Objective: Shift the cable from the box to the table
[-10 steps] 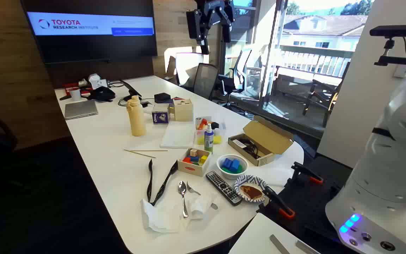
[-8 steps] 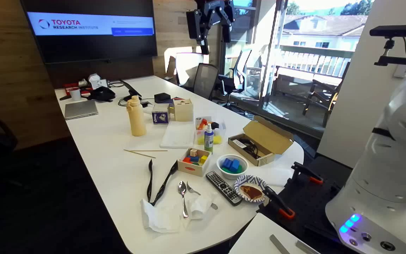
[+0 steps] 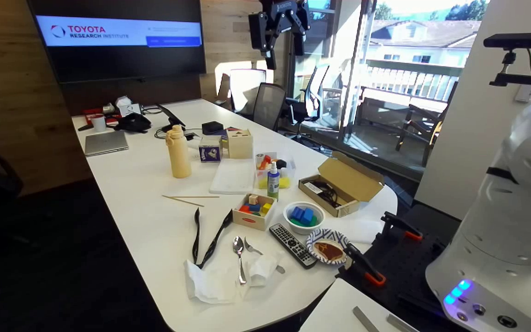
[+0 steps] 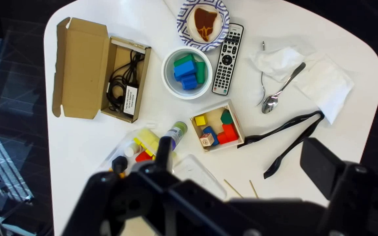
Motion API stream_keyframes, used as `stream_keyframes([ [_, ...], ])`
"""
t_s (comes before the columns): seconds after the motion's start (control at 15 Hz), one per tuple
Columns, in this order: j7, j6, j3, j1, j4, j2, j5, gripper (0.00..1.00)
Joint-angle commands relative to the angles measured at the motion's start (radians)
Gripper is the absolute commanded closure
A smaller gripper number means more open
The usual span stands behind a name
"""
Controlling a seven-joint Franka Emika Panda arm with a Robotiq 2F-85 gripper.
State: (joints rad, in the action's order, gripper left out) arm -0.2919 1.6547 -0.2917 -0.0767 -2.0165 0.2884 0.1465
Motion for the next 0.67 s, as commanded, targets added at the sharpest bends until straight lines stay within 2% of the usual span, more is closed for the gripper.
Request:
stream_keyframes([
  [0.0, 0.152, 0.08, 0.16, 0.031, 0.001, -0.048, -0.062, 0.0],
  [0.13, 0.243, 0.164, 0.252, 0.056, -0.012, -0.087, -0.115, 0.0],
  [0.33, 0.338, 0.36, 0.364, 0.109, -0.043, -0.19, -0.226, 0.0],
  [0.6, 0.396, 0.688, 0.437, 0.178, -0.079, -0.378, -0.401, 0.0],
])
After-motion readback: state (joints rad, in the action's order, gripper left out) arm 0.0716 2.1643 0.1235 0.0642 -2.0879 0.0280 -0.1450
